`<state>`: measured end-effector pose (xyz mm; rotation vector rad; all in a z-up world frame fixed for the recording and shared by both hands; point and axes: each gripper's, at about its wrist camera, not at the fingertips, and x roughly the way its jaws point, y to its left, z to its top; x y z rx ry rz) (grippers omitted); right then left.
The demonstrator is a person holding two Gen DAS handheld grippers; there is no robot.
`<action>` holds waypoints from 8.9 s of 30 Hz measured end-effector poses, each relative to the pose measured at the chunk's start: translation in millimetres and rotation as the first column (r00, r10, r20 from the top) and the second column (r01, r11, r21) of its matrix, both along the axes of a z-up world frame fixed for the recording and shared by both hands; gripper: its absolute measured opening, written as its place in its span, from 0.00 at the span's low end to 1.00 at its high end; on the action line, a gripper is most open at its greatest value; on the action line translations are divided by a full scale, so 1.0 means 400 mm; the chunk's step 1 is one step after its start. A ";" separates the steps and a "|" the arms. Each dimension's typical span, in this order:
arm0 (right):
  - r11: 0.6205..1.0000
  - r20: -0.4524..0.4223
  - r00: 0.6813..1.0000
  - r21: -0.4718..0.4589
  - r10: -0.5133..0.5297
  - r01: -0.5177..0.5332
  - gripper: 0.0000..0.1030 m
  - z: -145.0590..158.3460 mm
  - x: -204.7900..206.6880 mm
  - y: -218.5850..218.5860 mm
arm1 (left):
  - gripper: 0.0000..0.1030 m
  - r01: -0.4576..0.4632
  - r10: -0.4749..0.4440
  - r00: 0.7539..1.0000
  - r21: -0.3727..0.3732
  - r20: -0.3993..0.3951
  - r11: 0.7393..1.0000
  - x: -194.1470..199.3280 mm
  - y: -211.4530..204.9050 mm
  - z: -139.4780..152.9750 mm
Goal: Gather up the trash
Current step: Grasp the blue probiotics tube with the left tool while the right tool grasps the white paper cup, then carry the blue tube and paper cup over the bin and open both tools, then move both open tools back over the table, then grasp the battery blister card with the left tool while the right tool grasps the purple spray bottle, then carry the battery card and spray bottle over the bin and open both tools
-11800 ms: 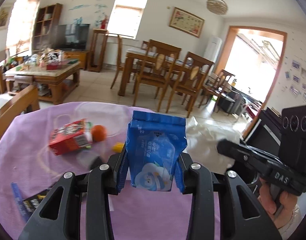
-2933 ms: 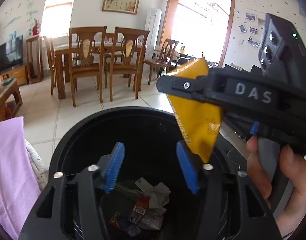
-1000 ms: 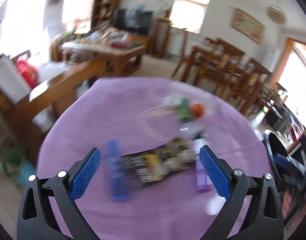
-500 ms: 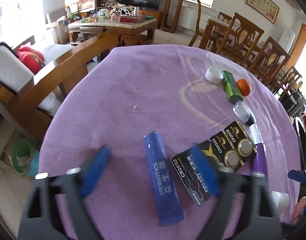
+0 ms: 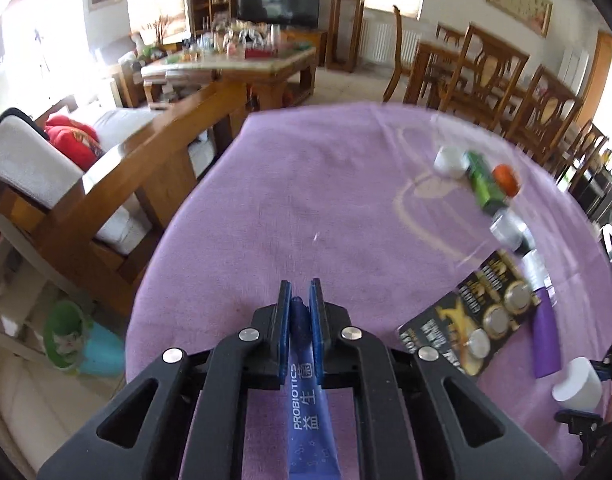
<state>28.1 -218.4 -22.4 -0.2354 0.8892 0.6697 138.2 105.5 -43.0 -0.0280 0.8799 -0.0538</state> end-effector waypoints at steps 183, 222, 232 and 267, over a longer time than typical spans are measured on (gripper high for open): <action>0.988 -0.037 0.987 -0.019 -0.154 0.153 0.32 -0.001 0.176 0.103 | 0.95 0.265 -0.258 0.964 0.306 -0.063 0.914 0.028 -0.122 -0.009; 0.916 0.080 0.950 0.301 -0.303 0.266 0.31 0.208 0.038 -0.193 | 0.18 0.358 -0.363 0.904 0.064 0.227 0.932 -0.049 -0.275 0.181; 0.897 0.042 0.942 0.324 -0.332 0.302 0.31 0.181 0.009 -0.264 | 0.14 0.409 -0.409 0.911 0.018 0.051 0.913 0.042 -0.338 0.027; 0.494 0.050 0.561 0.544 -0.826 0.678 0.32 0.224 -0.187 -0.882 | 0.05 0.800 -0.735 0.599 -0.269 0.318 0.536 -0.107 -1.093 0.123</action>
